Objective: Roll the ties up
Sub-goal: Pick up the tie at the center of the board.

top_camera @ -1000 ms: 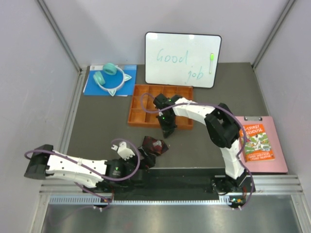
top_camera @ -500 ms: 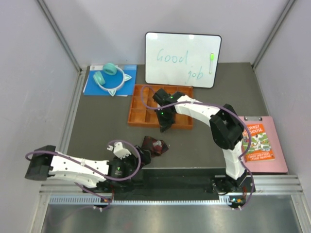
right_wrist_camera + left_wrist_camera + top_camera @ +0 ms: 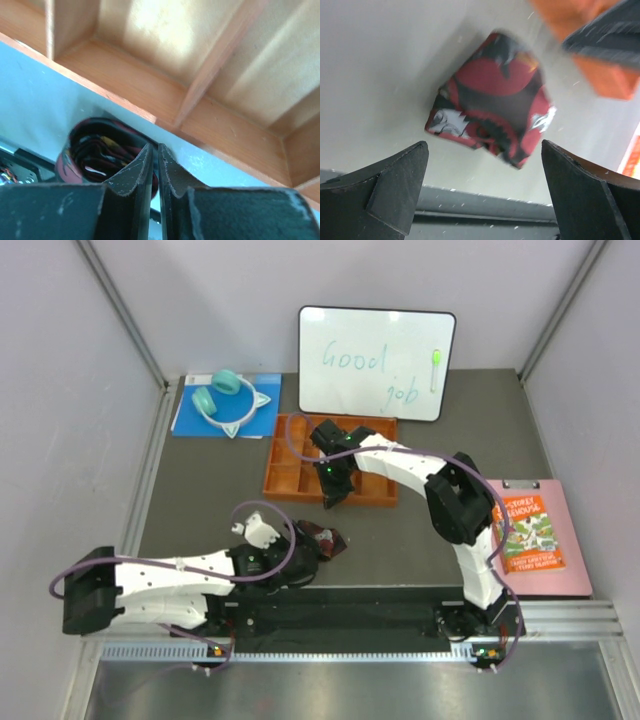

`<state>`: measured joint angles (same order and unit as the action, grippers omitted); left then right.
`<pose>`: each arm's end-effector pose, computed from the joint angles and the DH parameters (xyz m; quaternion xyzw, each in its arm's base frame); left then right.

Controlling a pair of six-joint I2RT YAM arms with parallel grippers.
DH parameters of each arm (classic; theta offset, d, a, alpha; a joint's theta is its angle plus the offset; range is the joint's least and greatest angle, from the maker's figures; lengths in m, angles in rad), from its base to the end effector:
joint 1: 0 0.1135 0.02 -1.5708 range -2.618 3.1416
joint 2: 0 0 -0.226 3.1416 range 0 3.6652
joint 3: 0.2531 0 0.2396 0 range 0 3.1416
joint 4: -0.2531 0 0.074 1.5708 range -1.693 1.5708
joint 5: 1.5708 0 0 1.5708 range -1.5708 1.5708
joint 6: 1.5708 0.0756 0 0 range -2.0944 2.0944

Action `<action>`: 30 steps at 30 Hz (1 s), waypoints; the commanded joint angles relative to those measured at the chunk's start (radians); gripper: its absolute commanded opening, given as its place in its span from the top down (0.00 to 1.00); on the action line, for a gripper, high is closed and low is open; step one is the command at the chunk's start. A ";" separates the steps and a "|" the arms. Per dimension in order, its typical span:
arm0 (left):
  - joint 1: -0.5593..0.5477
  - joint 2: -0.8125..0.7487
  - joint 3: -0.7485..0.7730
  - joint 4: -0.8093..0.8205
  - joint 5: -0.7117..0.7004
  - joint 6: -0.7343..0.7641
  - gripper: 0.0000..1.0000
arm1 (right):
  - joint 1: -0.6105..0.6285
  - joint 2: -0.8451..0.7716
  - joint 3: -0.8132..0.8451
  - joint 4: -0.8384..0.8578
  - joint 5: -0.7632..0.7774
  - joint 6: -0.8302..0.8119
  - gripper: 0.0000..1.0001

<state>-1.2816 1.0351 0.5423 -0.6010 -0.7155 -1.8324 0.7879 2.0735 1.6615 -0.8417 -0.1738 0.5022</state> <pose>0.1039 -0.1752 0.1345 -0.3271 0.8534 -0.2166 0.3433 0.2812 0.3011 0.1326 -0.1536 0.9718 0.1630 0.0742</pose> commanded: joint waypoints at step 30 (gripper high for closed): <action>0.004 0.163 -0.053 0.125 -0.016 -0.123 0.05 | 0.030 0.073 -0.063 0.124 -0.093 0.022 0.91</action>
<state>-1.2808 1.1793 0.5217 -0.5190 -0.6758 -1.9163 0.7986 2.1319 1.6142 -0.7574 -0.2825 0.5251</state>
